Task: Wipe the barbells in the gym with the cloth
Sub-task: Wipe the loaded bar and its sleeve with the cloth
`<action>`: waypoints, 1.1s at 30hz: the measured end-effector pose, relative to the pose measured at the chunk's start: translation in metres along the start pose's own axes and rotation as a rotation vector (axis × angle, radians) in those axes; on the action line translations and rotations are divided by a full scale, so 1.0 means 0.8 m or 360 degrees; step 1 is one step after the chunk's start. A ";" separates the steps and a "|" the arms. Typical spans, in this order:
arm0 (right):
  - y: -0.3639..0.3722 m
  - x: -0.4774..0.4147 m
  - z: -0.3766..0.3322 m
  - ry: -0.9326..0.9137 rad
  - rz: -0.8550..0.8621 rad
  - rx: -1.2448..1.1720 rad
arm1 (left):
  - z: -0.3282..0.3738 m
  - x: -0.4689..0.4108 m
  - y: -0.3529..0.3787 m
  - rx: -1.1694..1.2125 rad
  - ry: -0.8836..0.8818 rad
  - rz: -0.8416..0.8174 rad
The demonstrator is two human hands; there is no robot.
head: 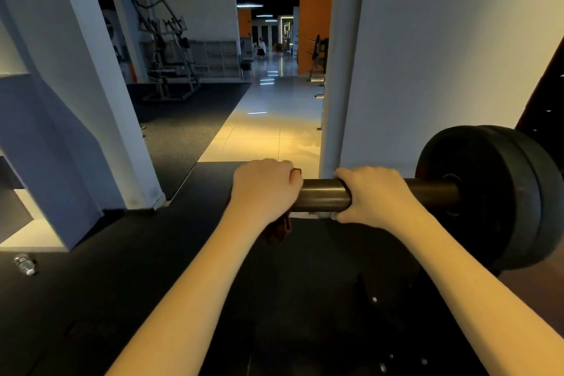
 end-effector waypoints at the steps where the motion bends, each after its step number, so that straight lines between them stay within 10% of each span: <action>1: 0.001 0.000 -0.001 0.0025 0.0037 0.0047 | 0.002 0.000 0.000 0.0045 0.0033 -0.0019; 9: 0.014 0.011 -0.006 0.0074 0.0462 0.0136 | -0.018 0.013 -0.005 0.0043 -0.0046 0.0027; 17: 0.001 0.019 -0.003 -0.0005 0.0138 -0.0250 | -0.015 0.016 -0.018 0.0061 -0.0105 -0.0071; 25: -0.008 -0.010 -0.099 -0.0402 0.0125 -0.0454 | -0.066 0.003 -0.011 0.1904 -0.0015 -0.0299; 33: -0.013 -0.022 -0.154 0.0042 0.0313 -0.0451 | -0.173 -0.019 -0.002 0.2074 0.0186 -0.0258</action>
Point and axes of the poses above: each hand's wrist, its own x-axis away from the middle knuckle, its own y-axis out of the palm, z = x × y, the point moved 5 cm from there along -x, towards the middle knuckle, and after that the axes turned 14 degrees about -z, right-handed, at the moved point
